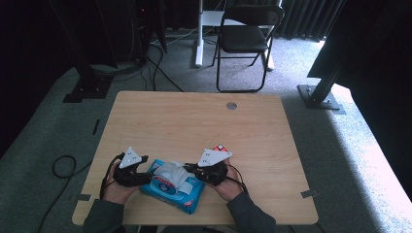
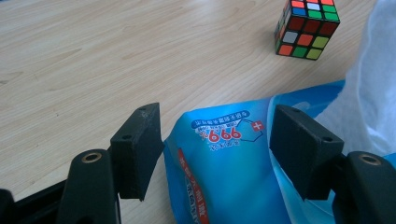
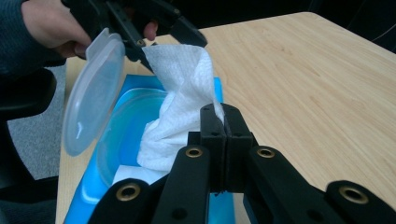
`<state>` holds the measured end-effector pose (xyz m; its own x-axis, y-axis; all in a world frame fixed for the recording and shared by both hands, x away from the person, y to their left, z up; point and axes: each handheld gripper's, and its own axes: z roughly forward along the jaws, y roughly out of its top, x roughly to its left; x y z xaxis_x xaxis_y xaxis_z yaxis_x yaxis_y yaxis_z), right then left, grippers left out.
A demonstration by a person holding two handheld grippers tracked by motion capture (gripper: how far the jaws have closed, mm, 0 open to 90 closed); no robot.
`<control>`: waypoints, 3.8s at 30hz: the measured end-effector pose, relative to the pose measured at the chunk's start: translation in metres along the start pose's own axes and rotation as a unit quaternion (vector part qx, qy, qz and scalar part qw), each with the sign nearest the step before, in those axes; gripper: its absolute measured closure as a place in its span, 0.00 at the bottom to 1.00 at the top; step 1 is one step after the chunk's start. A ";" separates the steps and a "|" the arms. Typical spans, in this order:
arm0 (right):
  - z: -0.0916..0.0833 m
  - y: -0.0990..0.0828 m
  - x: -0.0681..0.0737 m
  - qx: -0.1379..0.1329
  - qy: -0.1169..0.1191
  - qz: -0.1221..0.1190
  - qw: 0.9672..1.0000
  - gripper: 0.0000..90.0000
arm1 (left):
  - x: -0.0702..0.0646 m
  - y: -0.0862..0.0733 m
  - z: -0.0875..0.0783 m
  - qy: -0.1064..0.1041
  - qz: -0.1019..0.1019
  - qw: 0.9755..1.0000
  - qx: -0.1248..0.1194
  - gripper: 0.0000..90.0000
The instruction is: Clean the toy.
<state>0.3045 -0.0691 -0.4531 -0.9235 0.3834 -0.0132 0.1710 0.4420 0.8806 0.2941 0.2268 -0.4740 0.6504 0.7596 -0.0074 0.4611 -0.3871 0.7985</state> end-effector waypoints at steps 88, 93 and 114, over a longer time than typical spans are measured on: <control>-0.031 -0.016 -0.049 0.001 -0.102 0.067 0.993 0.74 | 0.006 0.086 0.059 -0.124 0.029 0.992 -0.005 0.99; -0.036 -0.023 -0.051 0.001 -0.104 0.076 0.992 0.72 | 0.006 0.091 0.063 -0.125 0.029 0.992 -0.005 0.99; -0.043 -0.054 -0.060 0.022 -0.149 0.107 0.983 0.53 | 0.014 0.105 0.075 -0.121 0.022 0.992 -0.006 0.99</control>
<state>0.3359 -0.1514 -0.4796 -0.7242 0.6891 0.0270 0.3718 0.3571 0.8569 0.3971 0.1574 -0.4354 0.7969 0.5929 -0.1156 0.4225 -0.4103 0.8081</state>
